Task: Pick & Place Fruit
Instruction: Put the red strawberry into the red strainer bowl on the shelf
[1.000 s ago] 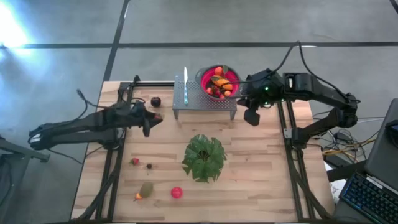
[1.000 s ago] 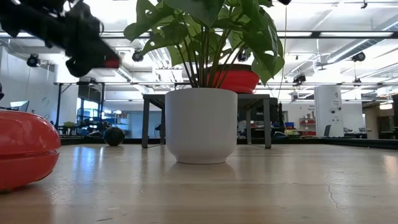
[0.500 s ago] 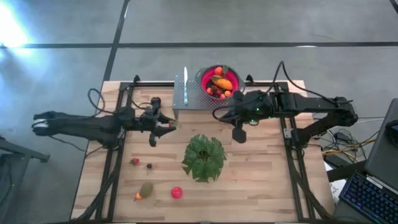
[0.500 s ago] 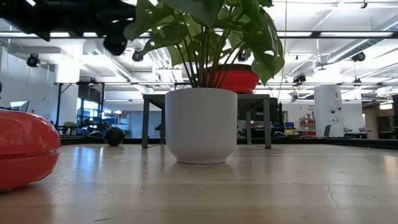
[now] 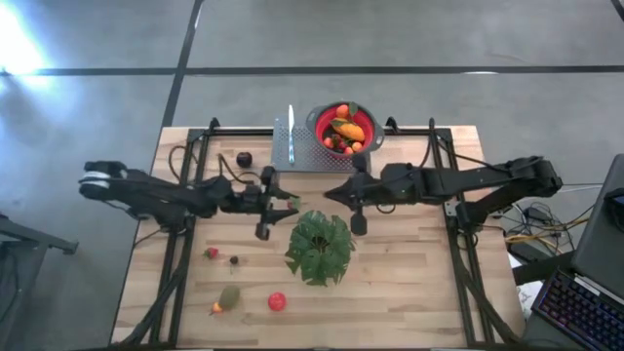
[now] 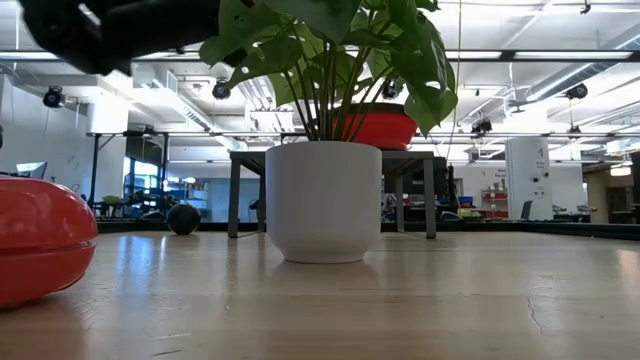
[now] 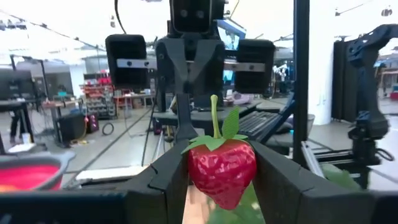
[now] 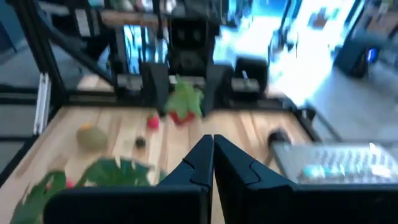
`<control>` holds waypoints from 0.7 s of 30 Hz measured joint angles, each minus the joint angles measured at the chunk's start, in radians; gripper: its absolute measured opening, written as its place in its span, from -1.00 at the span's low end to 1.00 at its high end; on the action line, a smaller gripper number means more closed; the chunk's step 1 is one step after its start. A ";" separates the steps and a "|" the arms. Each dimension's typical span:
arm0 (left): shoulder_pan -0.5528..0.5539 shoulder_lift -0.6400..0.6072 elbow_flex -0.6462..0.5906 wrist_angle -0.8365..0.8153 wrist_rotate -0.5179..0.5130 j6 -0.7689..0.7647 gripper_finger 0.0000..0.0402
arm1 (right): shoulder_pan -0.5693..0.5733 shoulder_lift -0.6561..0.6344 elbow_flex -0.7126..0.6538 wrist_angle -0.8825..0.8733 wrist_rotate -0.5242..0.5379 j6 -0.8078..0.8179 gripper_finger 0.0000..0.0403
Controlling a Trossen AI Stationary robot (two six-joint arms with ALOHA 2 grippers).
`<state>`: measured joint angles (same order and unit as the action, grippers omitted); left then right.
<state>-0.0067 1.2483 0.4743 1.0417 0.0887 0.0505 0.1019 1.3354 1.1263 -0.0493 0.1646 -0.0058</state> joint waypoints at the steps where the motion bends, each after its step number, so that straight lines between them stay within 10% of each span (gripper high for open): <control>1: 0.000 0.025 0.024 0.000 0.000 0.013 -0.22 | 0.003 0.001 -0.022 0.055 0.000 -0.010 -0.96; 9: -0.006 0.178 0.164 -0.005 0.005 0.110 -0.22 | 0.006 -0.021 -0.120 0.188 0.035 -0.008 -0.89; 21: -0.006 0.197 0.201 0.007 -0.003 0.184 -0.22 | 0.031 -0.030 -0.141 0.208 0.040 -0.031 -0.29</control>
<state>-0.0124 1.4449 0.6753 1.0490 0.0857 0.2346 0.1332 1.3051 0.9852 0.1590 0.2050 -0.0370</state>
